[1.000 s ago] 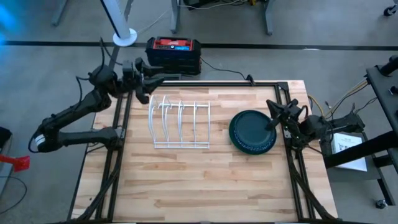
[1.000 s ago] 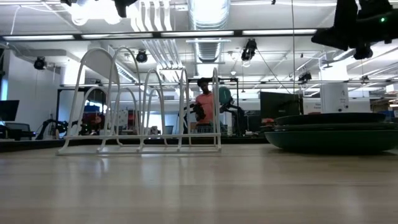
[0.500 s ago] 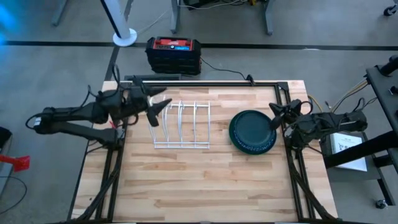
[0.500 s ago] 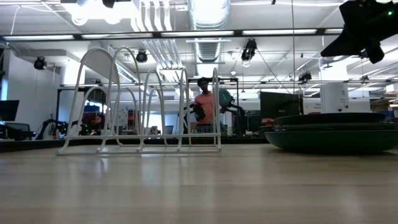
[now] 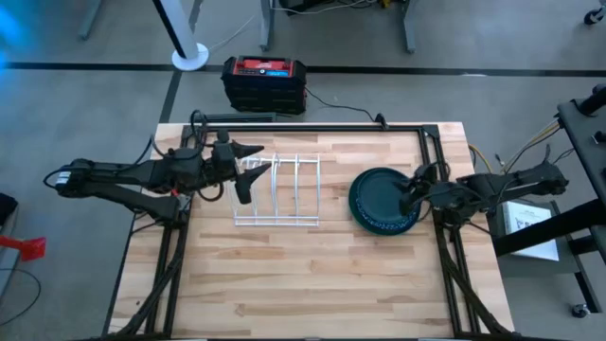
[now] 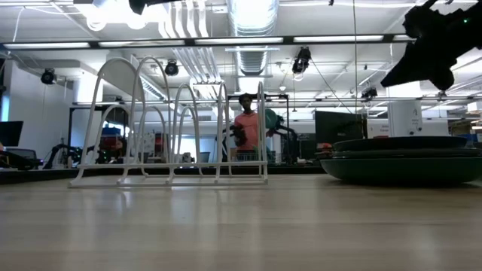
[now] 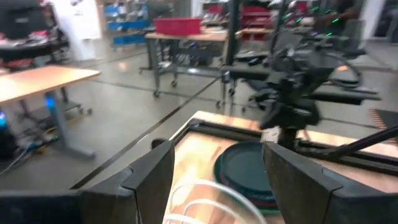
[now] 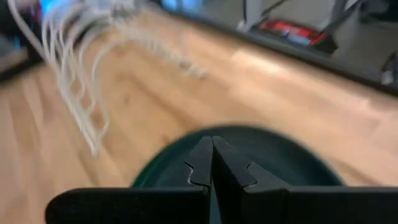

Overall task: Sort dishes
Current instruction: Put the dark blue plate into the dish rack

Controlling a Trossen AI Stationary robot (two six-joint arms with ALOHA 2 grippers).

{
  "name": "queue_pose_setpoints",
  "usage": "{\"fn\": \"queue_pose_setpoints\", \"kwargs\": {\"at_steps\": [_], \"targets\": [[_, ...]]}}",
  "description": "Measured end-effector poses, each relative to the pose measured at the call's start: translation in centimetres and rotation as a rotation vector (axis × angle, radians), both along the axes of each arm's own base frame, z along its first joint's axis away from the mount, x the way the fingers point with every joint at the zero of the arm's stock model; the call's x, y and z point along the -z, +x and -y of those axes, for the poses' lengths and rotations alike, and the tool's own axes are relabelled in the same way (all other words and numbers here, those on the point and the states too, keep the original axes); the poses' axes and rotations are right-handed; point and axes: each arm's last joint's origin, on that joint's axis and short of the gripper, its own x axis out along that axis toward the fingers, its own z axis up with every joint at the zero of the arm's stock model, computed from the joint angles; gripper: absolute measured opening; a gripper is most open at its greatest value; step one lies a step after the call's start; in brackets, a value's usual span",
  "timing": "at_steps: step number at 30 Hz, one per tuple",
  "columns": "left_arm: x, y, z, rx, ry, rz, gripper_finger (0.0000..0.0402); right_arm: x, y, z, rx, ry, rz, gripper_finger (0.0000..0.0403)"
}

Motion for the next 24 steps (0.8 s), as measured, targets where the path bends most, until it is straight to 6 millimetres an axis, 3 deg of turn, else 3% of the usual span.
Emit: {"fn": "queue_pose_setpoints", "kwargs": {"at_steps": [11,18,24], "targets": [[0.7,0.5,0.5,0.005,-0.045,-0.034,0.0232,1.8,3.0,-1.7,-0.358,0.113,-0.255,0.0008],[0.8,0.2,1.0,0.028,-0.047,-0.048,0.0232,1.0,4.7,-2.3,-0.471,0.077,-0.323,0.0087],[1.1,0.0,1.0,0.026,-0.064,-0.077,0.0232,2.7,6.1,-2.8,-0.529,0.049,-0.473,0.0135]]}}
